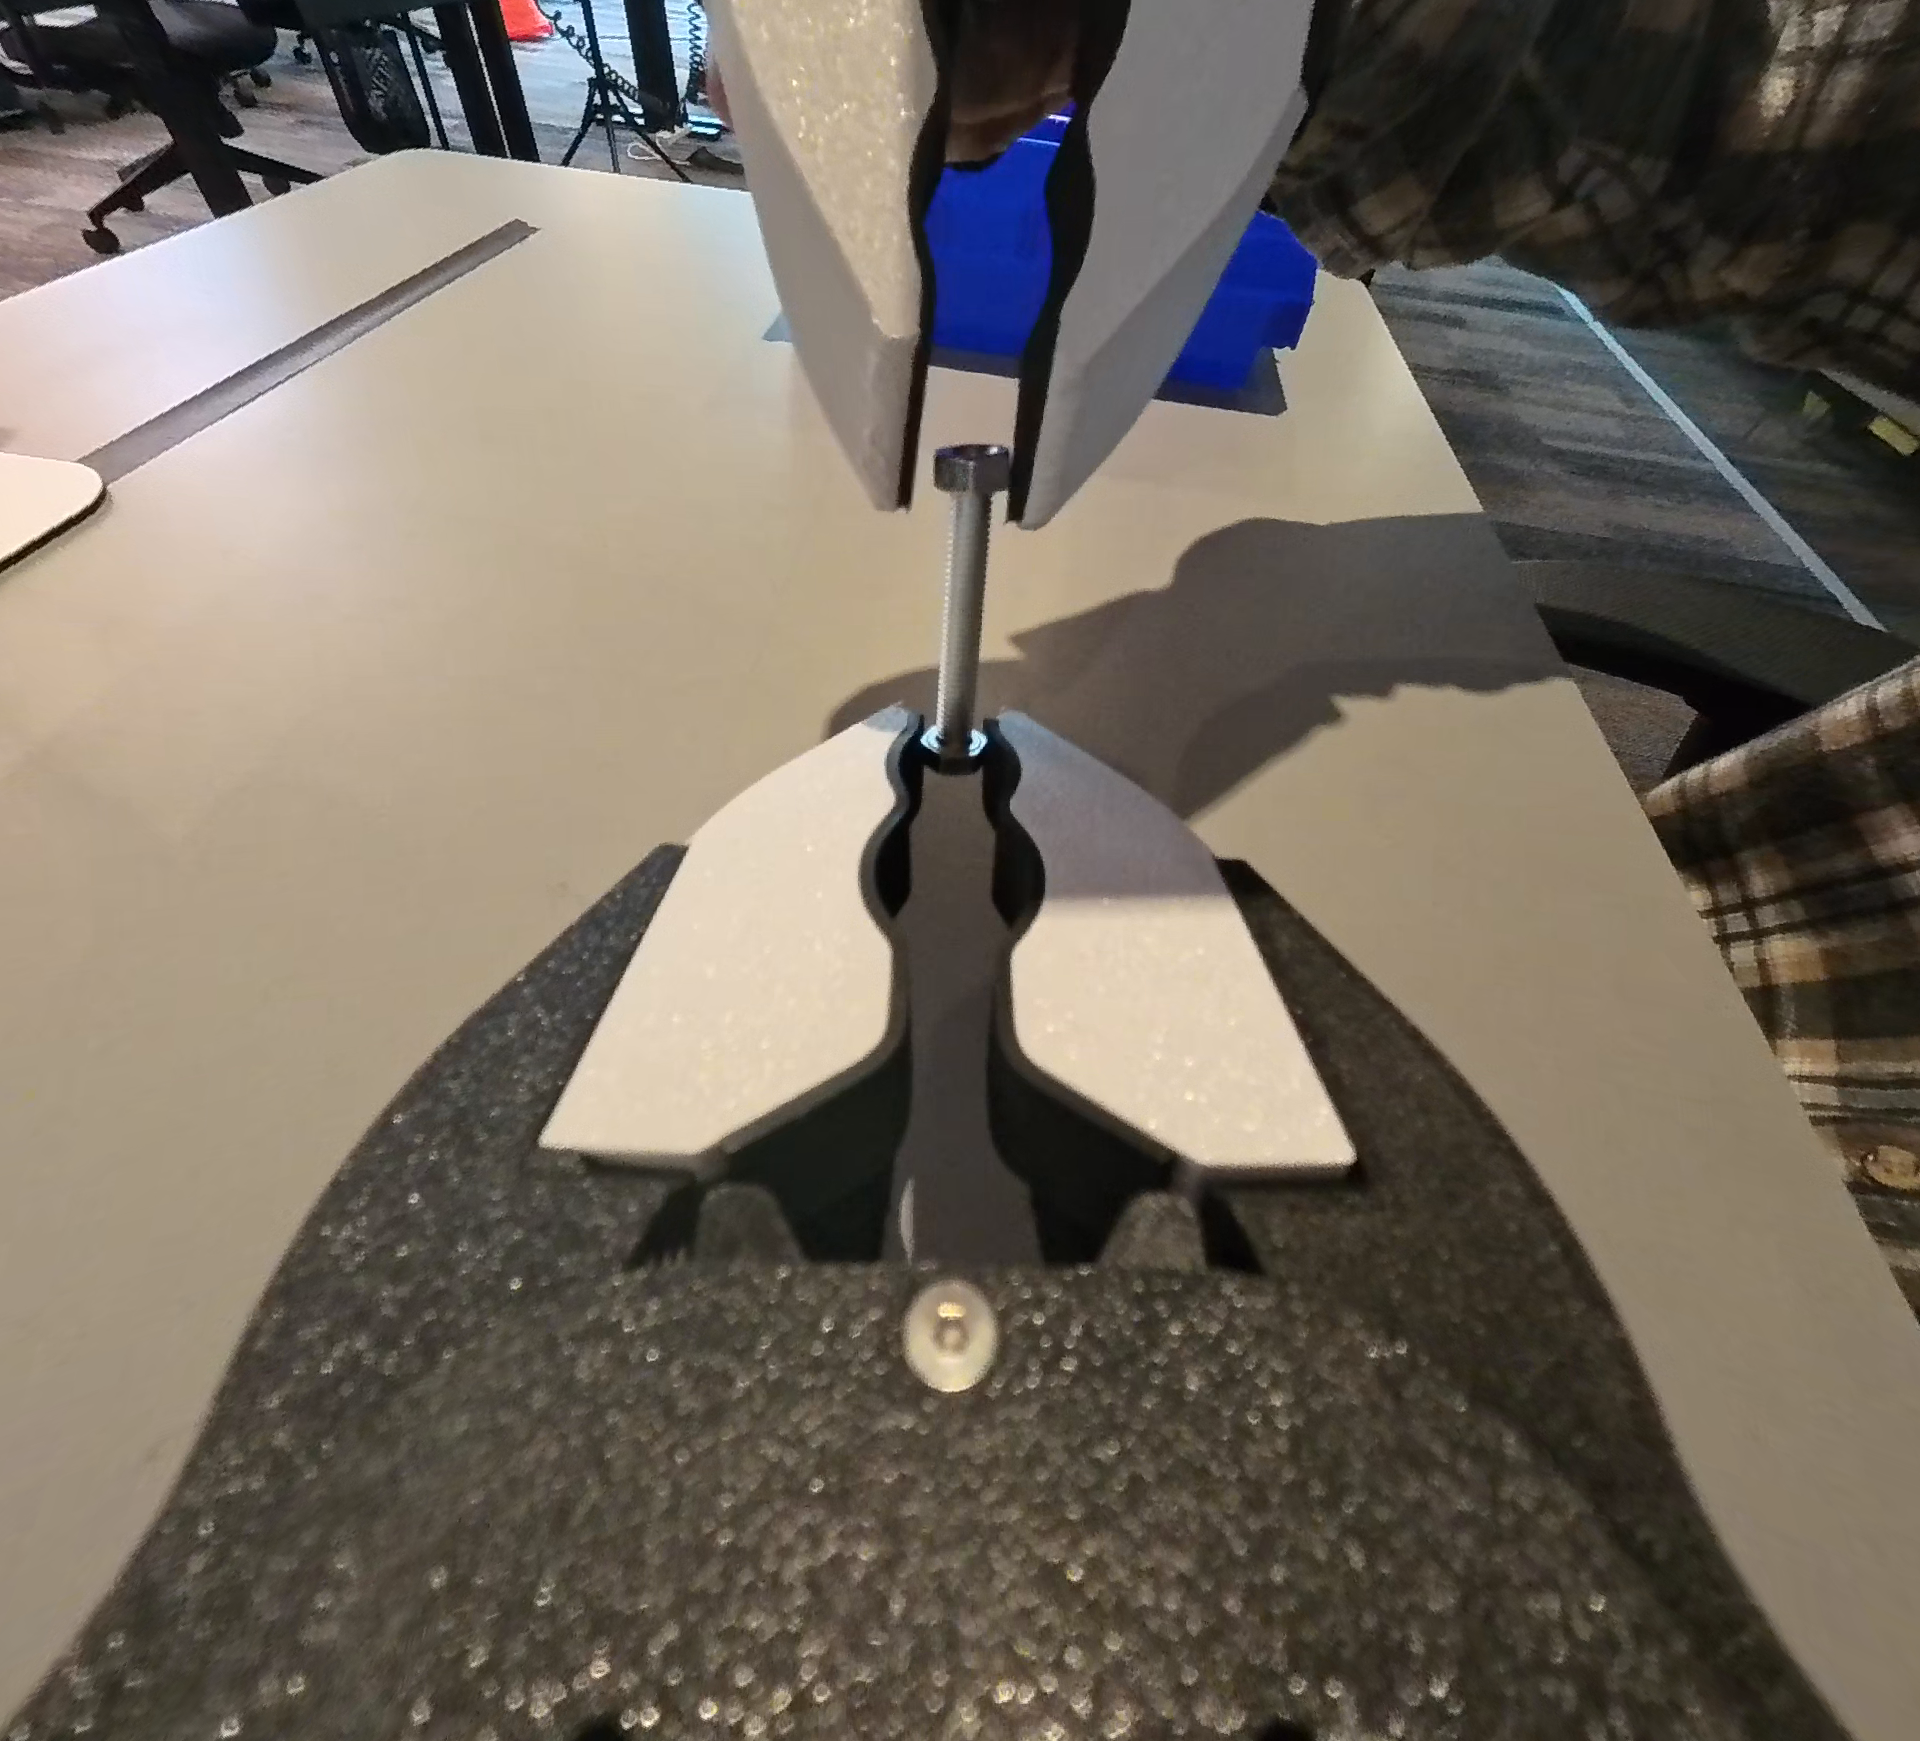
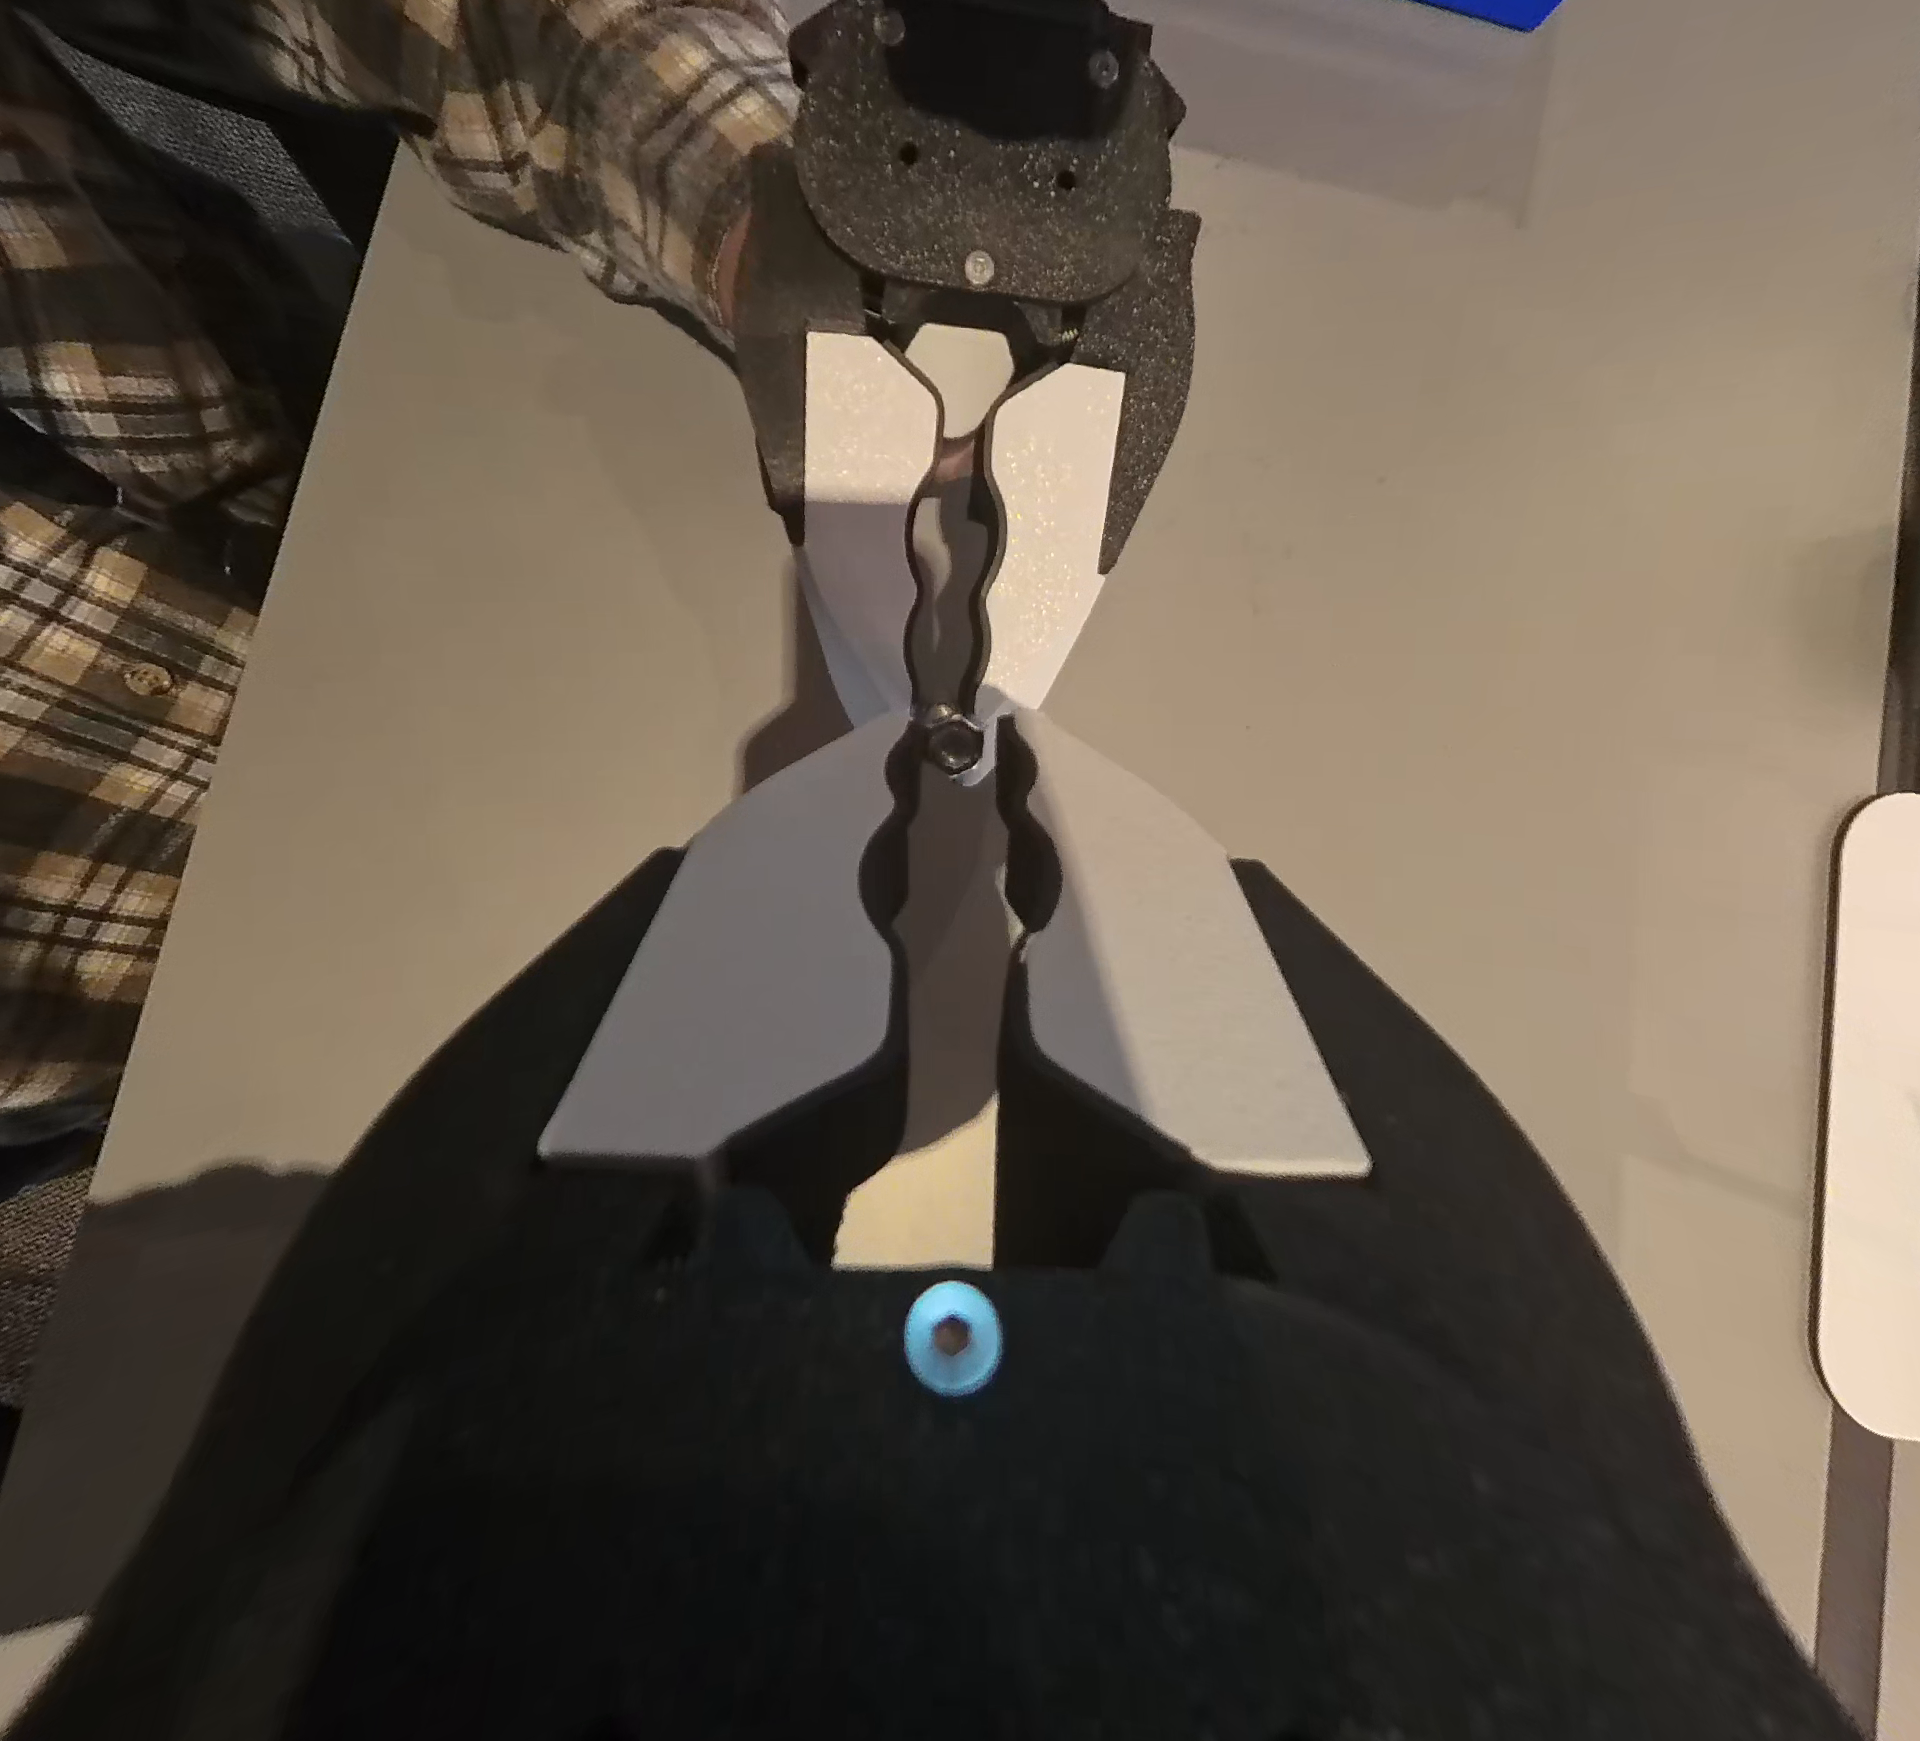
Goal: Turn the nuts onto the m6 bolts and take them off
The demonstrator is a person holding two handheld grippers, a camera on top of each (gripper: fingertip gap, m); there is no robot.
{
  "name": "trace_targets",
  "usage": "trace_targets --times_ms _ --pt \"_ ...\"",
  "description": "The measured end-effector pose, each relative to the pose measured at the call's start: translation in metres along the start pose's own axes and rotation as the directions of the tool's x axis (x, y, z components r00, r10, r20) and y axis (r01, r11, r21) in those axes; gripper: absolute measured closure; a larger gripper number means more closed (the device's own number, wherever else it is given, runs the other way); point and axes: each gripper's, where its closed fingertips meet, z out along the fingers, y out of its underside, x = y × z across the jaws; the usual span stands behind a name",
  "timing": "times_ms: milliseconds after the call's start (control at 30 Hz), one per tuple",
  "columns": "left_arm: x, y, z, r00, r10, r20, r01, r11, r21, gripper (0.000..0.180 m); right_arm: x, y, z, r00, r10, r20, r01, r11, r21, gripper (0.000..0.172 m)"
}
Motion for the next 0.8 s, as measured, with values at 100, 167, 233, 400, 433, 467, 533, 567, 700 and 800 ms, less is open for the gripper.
trace_targets --times_ms 100,167,233,400,433,467,533,567,700,800 --pt "0.0 0.0 0.0 1.0 0.001 0.001 -0.001 1.0 0.001 0.17 -0.001 0.0 0.0 1.0 -0.001 0.003 0.001 1.0 0.002 0.159" --pt "0.0 0.0 0.0 1.0 0.001 0.001 -0.001 1.0 0.002 0.17 -0.001 0.0 0.0 1.0 -0.003 0.003 0.003 1.0 0.0 0.159" --pt "0.0 0.0 0.0 1.0 0.001 0.002 -0.001 1.0 0.002 0.17 -0.001 -0.001 0.0 1.0 -0.004 0.002 0.004 1.0 0.0 0.158" --pt "0.0 -0.001 0.0 1.0 0.001 0.003 -0.001 1.0 0.005 0.17 0.0 -0.004 -0.001 1.0 -0.011 -0.002 0.011 1.0 0.018 0.155" --pt "-0.001 -0.001 -0.001 1.0 0.0 0.002 0.0 1.0 0.008 0.17 0.0 -0.005 -0.002 1.0 -0.014 -0.004 0.014 1.0 0.026 0.152" --pt "0.0 -0.002 -0.001 1.0 -0.001 0.002 0.001 1.0 0.014 0.17 0.0 -0.007 -0.003 1.0 -0.015 -0.006 0.016 0.999 0.041 0.149" --pt "-0.001 -0.003 -0.002 1.0 -0.005 0.0 0.005 1.0 0.025 0.17 0.0 -0.012 -0.007 1.0 -0.016 -0.018 0.017 0.995 0.096 0.138" --pt "-0.001 -0.004 -0.003 1.0 -0.005 0.0 0.005 1.0 0.03 0.17 0.002 -0.016 -0.01 0.999 -0.005 -0.032 0.009 0.99 0.141 0.127" --pt "-0.001 -0.01 -0.007 1.0 -0.008 -0.007 0.008 0.998 0.068 0.17 0.006 -0.027 -0.024 0.992 0.097 -0.084 -0.053 0.907 0.417 0.084" --pt "0.0 -0.013 -0.008 1.0 -0.013 -0.02 0.015 0.996 0.091 0.17 0.003 -0.025 -0.025 0.983 0.169 -0.068 -0.099 0.809 0.58 0.075"
